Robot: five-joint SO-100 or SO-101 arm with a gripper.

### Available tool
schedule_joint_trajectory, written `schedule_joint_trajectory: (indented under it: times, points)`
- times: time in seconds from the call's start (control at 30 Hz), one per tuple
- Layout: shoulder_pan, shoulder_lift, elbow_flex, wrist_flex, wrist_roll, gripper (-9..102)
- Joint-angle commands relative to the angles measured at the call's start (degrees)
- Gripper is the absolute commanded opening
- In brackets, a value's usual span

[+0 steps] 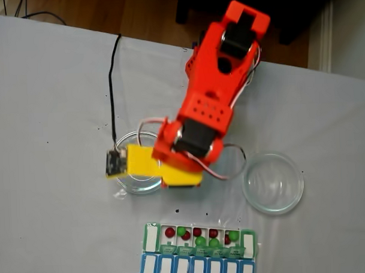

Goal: Sort medicines into box.

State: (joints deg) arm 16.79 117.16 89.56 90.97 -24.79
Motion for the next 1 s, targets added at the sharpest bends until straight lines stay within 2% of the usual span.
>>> schedule_joint_trajectory:
  times: [0.0,0.1,0.27,0.57,0.97]
  points:
    - [3.1,9.8,1.8,1.1,-2.4,1]
    - [7.2,13.4,6.3,-0.3,-5.2,1]
    - [14.2,16.5,13.5,-7.2,-6.0,1]
    - [21.1,8.2,14.8,-12.2,-3.8,1]
    - [22.1,16.1,27.2,-19.8,-4.7,1]
